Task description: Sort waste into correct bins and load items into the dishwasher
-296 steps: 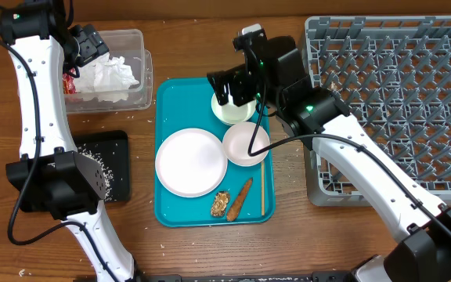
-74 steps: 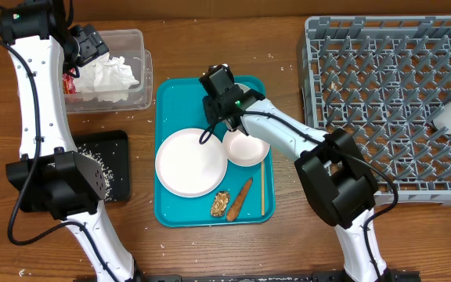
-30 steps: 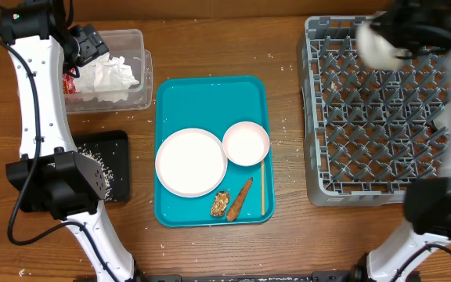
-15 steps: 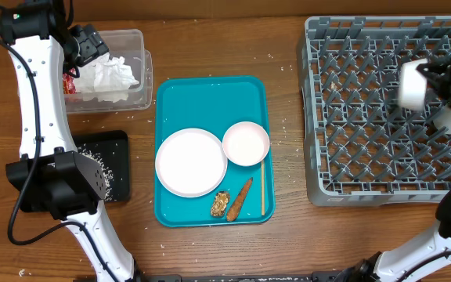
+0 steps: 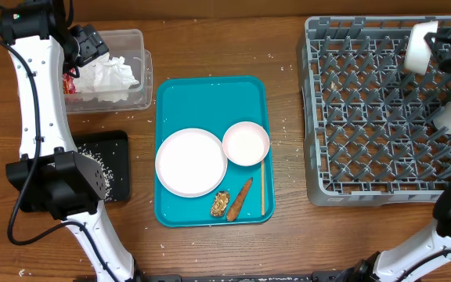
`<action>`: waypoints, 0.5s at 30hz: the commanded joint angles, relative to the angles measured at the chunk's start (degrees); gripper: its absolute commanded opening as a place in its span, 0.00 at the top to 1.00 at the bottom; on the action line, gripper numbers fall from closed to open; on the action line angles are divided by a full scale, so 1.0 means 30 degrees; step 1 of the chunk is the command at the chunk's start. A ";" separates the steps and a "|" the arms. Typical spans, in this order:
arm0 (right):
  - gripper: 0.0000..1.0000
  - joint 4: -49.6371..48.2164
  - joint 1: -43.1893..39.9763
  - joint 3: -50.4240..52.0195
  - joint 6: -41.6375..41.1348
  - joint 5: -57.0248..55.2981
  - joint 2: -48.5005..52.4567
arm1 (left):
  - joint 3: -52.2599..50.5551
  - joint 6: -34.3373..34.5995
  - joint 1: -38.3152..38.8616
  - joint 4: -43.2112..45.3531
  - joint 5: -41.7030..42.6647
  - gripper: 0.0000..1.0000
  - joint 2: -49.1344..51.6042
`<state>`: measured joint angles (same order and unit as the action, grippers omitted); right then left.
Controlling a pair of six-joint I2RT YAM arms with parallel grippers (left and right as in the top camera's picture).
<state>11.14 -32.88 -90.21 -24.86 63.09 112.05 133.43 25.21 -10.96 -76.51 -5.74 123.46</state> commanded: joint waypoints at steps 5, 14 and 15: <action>0.96 -0.2688 0.0889 0.0044 -0.3468 -0.2812 0.0845 | -0.0066 0.0240 0.0095 0.0022 0.0073 0.00 -0.0539; 0.96 -0.7315 0.0867 0.0044 -0.5311 -0.4065 0.2616 | -0.0066 0.0240 0.0095 0.0022 0.0073 0.00 -0.0539; 0.96 -0.7468 0.0874 0.0044 -0.5362 -0.4379 0.2769 | -0.0066 0.0248 0.0095 0.0022 0.0073 0.00 -0.0539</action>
<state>-9.52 -30.02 -90.13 -37.65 52.69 118.72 133.43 25.21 -10.96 -76.51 -5.74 123.46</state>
